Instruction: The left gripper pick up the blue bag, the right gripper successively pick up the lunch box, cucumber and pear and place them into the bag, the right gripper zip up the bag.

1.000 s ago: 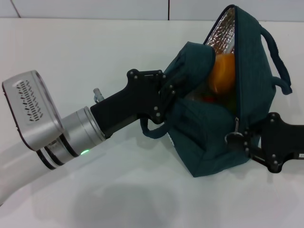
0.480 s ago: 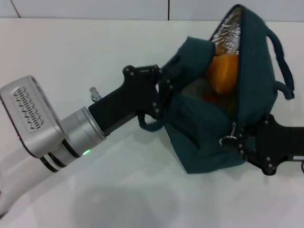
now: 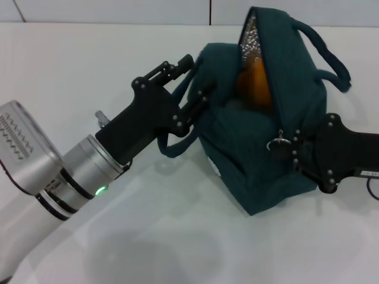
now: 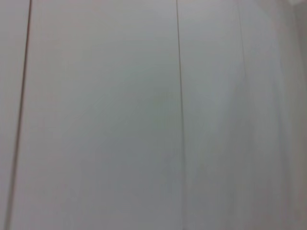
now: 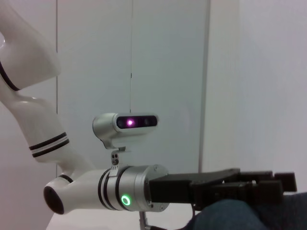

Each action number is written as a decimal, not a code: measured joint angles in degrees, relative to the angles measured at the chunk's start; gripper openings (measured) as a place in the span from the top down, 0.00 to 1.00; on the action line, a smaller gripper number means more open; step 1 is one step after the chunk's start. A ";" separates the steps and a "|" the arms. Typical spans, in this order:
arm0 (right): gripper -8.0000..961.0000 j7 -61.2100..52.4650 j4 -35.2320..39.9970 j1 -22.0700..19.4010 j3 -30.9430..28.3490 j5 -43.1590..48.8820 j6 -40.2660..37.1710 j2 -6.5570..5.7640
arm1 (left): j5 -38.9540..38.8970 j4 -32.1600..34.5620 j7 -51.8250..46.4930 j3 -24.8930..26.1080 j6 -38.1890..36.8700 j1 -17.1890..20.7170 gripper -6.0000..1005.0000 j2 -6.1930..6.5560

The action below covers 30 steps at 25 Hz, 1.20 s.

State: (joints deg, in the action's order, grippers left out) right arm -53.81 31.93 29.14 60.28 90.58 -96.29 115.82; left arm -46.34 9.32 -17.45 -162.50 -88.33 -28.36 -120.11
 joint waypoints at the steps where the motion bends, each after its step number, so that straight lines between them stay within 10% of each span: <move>1: 0.97 0.02 -0.02 0.29 0.13 -0.06 0.07 0.01 | 0.78 -0.23 -2.29 -0.09 -0.11 -0.23 0.71 0.19; 11: 0.98 0.01 -0.80 4.70 4.08 -0.14 0.82 0.02 | 6.12 -6.20 -15.65 0.45 -10.33 -1.94 0.19 0.70; 30: 0.97 2.54 -1.20 3.21 7.57 -2.76 0.16 0.35 | -3.65 -7.32 -18.91 0.27 -12.77 -2.40 0.11 0.81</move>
State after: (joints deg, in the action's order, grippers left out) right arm -51.27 30.73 32.35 67.84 87.82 -96.13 116.16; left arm -49.99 1.99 -36.36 -162.23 -101.10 -30.76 -119.31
